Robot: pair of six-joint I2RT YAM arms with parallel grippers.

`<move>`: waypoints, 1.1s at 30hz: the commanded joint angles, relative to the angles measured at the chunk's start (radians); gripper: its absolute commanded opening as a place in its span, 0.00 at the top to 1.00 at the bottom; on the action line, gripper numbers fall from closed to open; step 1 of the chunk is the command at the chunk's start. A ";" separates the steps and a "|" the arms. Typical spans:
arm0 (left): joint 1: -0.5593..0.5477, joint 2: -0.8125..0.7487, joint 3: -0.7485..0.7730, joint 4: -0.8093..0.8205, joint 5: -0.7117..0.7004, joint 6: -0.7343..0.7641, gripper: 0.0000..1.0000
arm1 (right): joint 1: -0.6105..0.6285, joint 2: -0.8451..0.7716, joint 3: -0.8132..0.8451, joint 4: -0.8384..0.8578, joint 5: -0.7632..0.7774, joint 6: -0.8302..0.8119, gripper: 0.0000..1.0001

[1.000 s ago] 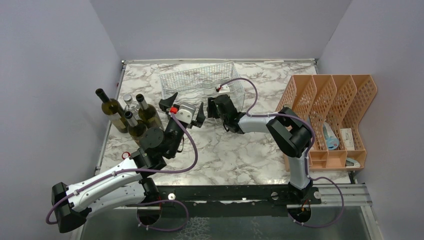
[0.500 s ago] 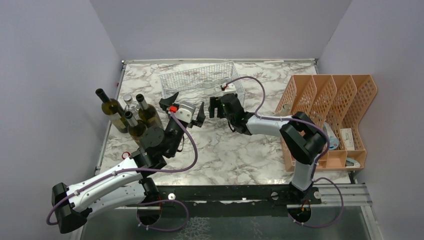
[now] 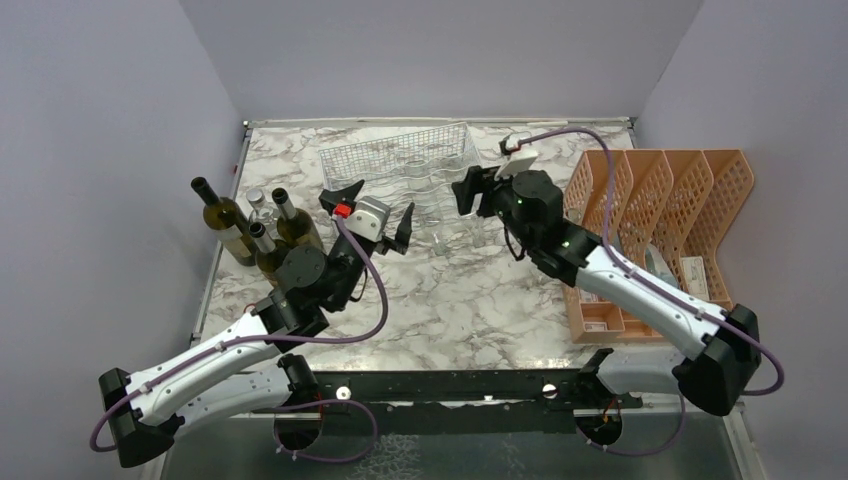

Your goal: Put the wine bottle on the wine rack

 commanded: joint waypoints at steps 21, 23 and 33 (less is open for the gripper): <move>0.004 0.090 -0.066 0.015 0.168 -0.111 0.01 | -0.159 -0.238 0.130 -0.721 0.468 0.001 0.21; 0.004 0.098 -0.067 0.014 0.169 -0.119 0.01 | -0.168 -0.257 0.096 -0.731 0.460 0.037 0.24; 0.004 0.126 -0.072 0.016 0.197 -0.129 0.01 | -0.173 -0.320 -0.029 -0.705 0.422 0.135 0.49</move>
